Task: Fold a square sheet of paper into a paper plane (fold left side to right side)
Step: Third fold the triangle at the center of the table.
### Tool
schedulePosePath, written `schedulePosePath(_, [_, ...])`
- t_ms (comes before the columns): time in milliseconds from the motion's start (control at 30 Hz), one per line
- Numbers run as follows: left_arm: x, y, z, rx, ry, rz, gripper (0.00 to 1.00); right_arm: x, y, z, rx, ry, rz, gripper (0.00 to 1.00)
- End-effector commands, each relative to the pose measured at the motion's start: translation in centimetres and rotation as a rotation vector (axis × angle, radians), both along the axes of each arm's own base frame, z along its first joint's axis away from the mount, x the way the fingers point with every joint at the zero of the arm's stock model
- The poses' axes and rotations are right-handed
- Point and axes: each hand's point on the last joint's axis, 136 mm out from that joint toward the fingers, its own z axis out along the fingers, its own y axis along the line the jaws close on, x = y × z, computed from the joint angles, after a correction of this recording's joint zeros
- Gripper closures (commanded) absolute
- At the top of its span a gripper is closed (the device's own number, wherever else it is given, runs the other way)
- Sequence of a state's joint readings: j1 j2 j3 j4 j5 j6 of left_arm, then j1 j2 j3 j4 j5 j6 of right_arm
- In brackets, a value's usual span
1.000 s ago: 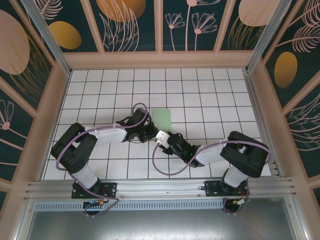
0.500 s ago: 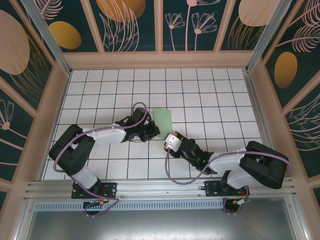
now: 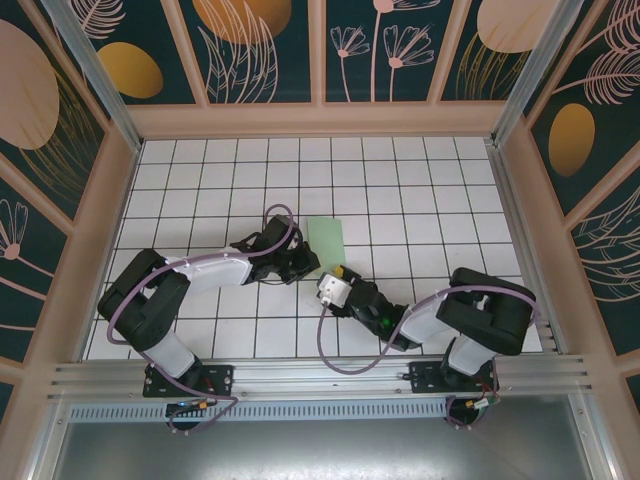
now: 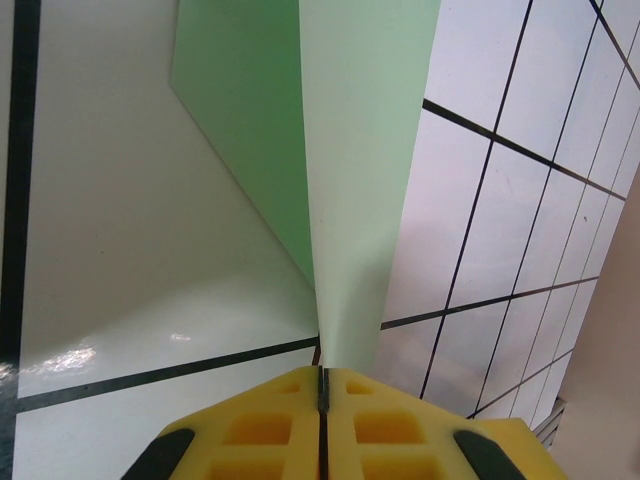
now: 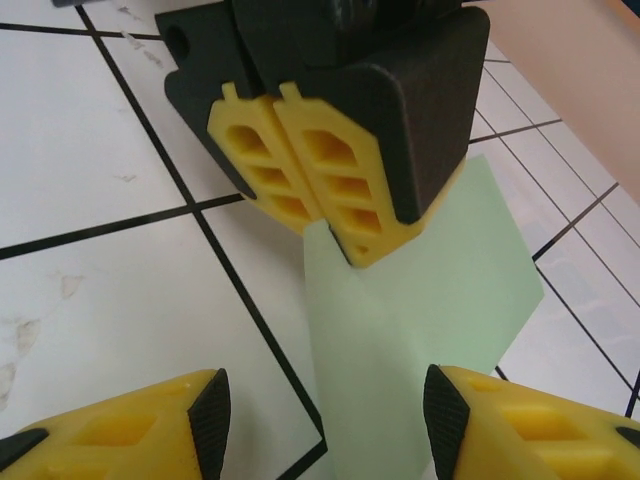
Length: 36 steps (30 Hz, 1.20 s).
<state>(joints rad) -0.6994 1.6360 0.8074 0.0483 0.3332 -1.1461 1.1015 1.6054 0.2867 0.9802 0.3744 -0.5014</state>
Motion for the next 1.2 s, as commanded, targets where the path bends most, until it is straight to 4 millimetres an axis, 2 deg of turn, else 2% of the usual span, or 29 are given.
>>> schedulePosePath(0, [-0.3, -0.2, 0.9, -0.026, -0.001, -0.005, 0.9, 0.7, 1.4, 1.6, 0.055, -0.054, -0.005, 0.44])
schedulePosePath(333, [-0.3, -0.3, 0.9, -0.033, 0.006, -0.007, 0.9, 1.3, 2.2, 0.3, 0.047, -0.041, -0.016, 0.51])
schedulePosePath(667, [-0.3, -0.4, 1.0, -0.039, 0.006, -0.007, 0.88, 1.4, 2.4, -0.3, 0.029, -0.021, -0.02, 0.83])
schedulePosePath(900, [-0.3, -0.1, 1.3, -0.024, -0.009, -0.01, 0.76, 1.6, 2.0, -0.6, 0.025, -0.006, -0.042, 0.99])
schedulePosePath(1000, [-0.3, 0.5, 1.4, 0.002, -0.024, -0.008, 0.65, 1.6, 2.0, -0.7, 0.029, 0.006, -0.045, 1.0])
schedulePosePath(1167, [-0.4, 1.9, 1.9, 0.05, -0.052, -0.013, 0.52, 1.6, 1.9, -0.9, 0.037, 0.037, -0.041, 1.0])
